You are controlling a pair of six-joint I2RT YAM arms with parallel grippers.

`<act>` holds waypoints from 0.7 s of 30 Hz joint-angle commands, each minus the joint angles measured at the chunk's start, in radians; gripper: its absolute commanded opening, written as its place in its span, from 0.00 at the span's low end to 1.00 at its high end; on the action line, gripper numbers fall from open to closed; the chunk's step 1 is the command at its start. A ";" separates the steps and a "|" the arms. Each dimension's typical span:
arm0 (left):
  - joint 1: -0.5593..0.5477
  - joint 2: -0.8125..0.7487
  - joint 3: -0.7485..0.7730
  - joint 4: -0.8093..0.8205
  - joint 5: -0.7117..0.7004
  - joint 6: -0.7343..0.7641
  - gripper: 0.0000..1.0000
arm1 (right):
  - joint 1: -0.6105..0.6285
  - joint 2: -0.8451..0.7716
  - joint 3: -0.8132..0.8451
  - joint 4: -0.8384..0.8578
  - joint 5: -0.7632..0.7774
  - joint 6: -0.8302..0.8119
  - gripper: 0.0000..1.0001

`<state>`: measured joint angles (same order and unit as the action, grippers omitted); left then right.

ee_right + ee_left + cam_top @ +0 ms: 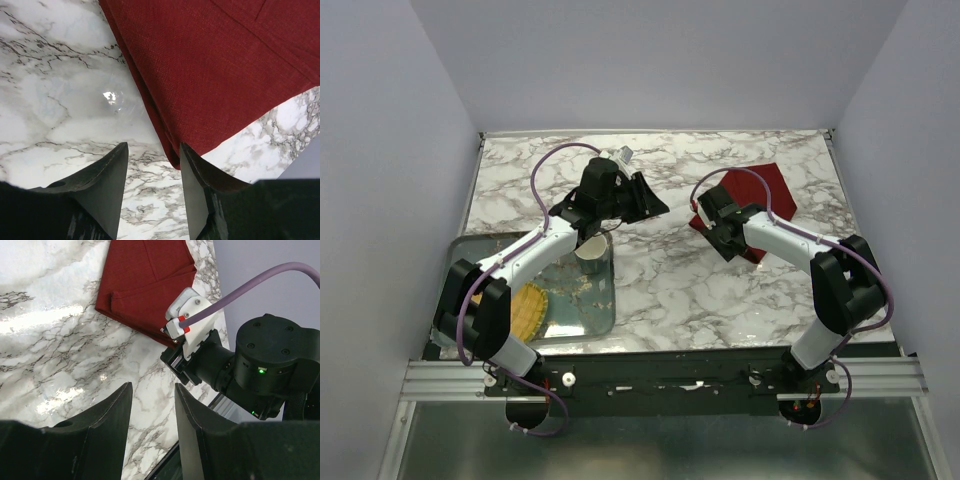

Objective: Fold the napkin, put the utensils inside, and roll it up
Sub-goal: Roll the napkin with the utensil

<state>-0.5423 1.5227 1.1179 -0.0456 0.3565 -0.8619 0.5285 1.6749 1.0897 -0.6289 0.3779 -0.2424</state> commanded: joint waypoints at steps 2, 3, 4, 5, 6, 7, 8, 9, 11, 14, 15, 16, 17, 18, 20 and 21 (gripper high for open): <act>0.007 -0.024 -0.007 0.024 0.033 0.006 0.48 | 0.024 -0.026 0.061 -0.006 0.041 0.006 0.55; 0.007 -0.025 -0.007 0.024 0.033 0.003 0.48 | 0.025 -0.027 0.065 -0.009 0.042 0.008 0.56; 0.007 -0.021 -0.006 0.026 0.036 0.003 0.48 | 0.027 -0.026 0.067 -0.011 0.042 0.006 0.56; 0.007 -0.022 -0.006 0.026 0.038 0.003 0.48 | 0.027 -0.024 0.064 -0.008 0.049 0.005 0.56; 0.007 -0.022 -0.004 0.026 0.035 0.004 0.48 | 0.028 -0.020 0.061 -0.003 0.052 0.000 0.56; 0.005 -0.022 -0.003 0.026 0.036 0.003 0.48 | 0.028 -0.017 0.056 0.006 0.058 -0.004 0.57; 0.007 -0.022 -0.003 0.024 0.038 0.003 0.48 | 0.028 -0.011 0.052 0.017 0.059 -0.011 0.57; 0.007 -0.022 -0.001 0.024 0.038 0.004 0.48 | 0.027 0.005 0.053 0.021 0.062 -0.017 0.57; 0.007 -0.022 0.000 0.023 0.038 0.006 0.48 | 0.027 0.017 0.056 0.031 0.058 -0.020 0.57; 0.007 -0.022 -0.004 0.021 0.035 0.009 0.48 | 0.027 0.040 0.061 0.044 0.056 -0.029 0.57; 0.007 -0.024 -0.004 0.018 0.033 0.011 0.48 | 0.027 0.046 0.061 0.047 0.065 -0.035 0.57; 0.007 -0.022 -0.006 0.018 0.033 0.012 0.48 | 0.025 0.060 0.065 0.047 0.072 -0.038 0.56; 0.008 -0.025 -0.007 0.018 0.033 0.012 0.48 | 0.025 0.063 0.065 0.049 0.073 -0.041 0.56; 0.008 -0.027 -0.010 0.018 0.032 0.012 0.48 | 0.027 0.069 0.067 0.051 0.073 -0.044 0.55; 0.007 -0.026 -0.013 0.018 0.030 0.011 0.48 | 0.025 0.077 0.065 0.058 0.064 -0.046 0.53; 0.007 -0.027 -0.016 0.023 0.029 0.009 0.48 | 0.027 0.080 0.064 0.061 0.062 -0.049 0.52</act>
<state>-0.5404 1.5227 1.1175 -0.0444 0.3714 -0.8612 0.5491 1.7298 1.1320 -0.5995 0.4183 -0.2714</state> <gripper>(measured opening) 0.482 0.542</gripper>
